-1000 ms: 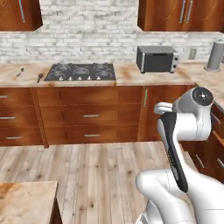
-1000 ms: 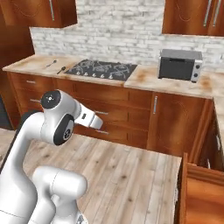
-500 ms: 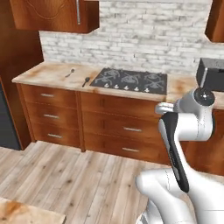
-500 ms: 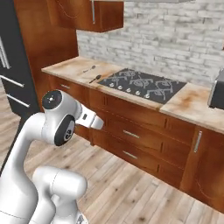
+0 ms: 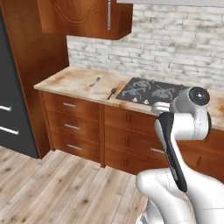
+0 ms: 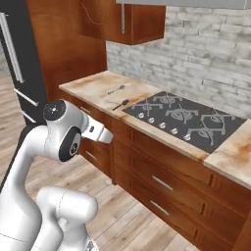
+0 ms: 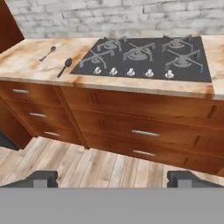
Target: Organize the utensils by type. Pick up the wooden spoons from the counter and place them in the open cabinet. Then pick up the metallic utensils from the counter and place them in the open drawer.
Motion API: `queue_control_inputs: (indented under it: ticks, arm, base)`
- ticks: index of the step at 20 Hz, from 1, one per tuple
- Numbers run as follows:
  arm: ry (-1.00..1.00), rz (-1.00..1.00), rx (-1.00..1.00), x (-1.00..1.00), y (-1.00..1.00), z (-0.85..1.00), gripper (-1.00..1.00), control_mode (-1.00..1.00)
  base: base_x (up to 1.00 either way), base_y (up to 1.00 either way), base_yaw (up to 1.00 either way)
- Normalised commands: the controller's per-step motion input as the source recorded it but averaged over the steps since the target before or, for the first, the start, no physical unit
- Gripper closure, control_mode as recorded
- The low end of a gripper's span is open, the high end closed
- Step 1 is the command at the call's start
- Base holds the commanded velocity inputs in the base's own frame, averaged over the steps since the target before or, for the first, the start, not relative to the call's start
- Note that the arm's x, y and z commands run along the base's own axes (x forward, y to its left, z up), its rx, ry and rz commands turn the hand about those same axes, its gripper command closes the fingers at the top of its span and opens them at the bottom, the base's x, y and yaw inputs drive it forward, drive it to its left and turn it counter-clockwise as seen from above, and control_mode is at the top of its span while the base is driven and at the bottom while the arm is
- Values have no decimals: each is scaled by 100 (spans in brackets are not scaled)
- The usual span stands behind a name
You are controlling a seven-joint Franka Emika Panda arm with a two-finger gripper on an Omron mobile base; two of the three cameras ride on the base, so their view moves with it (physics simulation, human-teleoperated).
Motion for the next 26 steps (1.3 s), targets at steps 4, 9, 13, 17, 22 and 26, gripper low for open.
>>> queue_control_inputs:
  ticks: [4,9,13,17,22,26]
  arm:
    - [0,0,0,0,0,0,-100,100]
    - [0,0,0,0,0,0,-100,100]
    - [0,0,0,0,0,0,-100,100]
    - [0,0,0,0,0,0,-100,100]
    - [0,0,0,0,0,0,-100,100]
    - [0,0,0,0,0,0,-100,100]
  base:
    - [100,9,7]
    - [100,30,5]
    - [96,55,-17]
    - [75,59,-42]
    - [58,40,-60]
    - [64,34,-30]
